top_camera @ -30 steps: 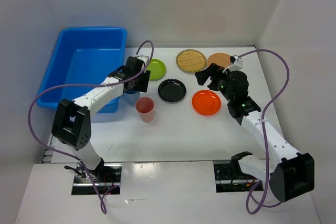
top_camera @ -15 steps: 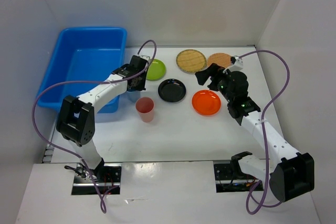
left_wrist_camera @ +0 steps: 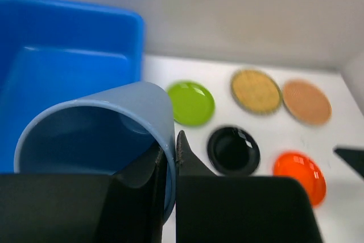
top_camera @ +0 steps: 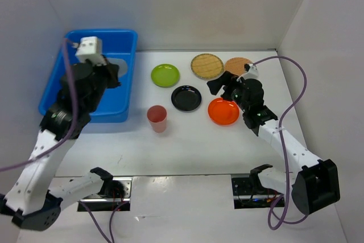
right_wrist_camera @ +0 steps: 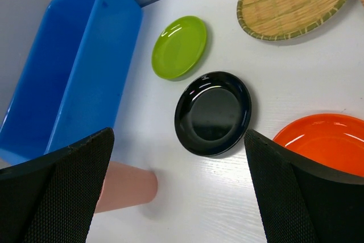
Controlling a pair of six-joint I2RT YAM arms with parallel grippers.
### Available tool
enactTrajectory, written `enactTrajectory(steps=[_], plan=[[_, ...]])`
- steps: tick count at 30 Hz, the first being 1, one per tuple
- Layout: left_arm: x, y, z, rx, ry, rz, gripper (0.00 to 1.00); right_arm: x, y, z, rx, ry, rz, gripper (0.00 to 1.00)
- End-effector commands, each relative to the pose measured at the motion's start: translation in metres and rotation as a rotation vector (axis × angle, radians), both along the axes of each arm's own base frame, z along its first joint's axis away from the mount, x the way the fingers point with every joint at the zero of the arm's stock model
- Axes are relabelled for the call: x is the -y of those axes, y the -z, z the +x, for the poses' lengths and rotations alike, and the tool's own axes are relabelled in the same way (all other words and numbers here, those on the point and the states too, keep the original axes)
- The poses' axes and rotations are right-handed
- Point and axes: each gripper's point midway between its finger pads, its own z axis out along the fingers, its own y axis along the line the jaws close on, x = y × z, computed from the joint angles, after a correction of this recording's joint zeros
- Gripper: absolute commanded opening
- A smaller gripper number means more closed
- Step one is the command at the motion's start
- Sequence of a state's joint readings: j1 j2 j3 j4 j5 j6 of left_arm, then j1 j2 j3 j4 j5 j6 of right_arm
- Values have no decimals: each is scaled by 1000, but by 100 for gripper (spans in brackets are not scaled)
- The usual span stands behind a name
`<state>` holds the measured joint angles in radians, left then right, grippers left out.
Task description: Place the mixed dishes into the plastic bin
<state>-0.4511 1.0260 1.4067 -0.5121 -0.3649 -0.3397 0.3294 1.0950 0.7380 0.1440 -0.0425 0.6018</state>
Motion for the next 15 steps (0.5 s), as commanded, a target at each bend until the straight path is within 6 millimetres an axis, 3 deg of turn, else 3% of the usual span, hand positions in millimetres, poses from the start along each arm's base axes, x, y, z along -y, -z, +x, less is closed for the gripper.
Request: enactTrajectory(steps=[1, 3, 7, 11, 12, 13, 15], plan=[[-48, 1, -14, -14, -237, 30, 3, -12, -19, 5, 81, -32, 27, 100], [-62, 8, -20, -45, -304, 61, 3, -20, -14, 6, 71, -64, 29, 100], [-87, 30, -13, -82, -456, 114, 3, -47, -23, 4, 95, -170, 39, 100], [-100, 45, 13, -89, -523, 110, 8, -78, -20, -1, 96, -283, -6, 100], [-101, 50, 20, -103, -525, 111, 8, -83, -23, 0, 106, -294, -11, 100], [-95, 67, 33, -153, -489, 120, 8, -84, -12, 2, 74, -295, -22, 100], [-103, 72, 46, -175, -499, 110, 6, -88, -17, 3, 84, -306, -29, 100]])
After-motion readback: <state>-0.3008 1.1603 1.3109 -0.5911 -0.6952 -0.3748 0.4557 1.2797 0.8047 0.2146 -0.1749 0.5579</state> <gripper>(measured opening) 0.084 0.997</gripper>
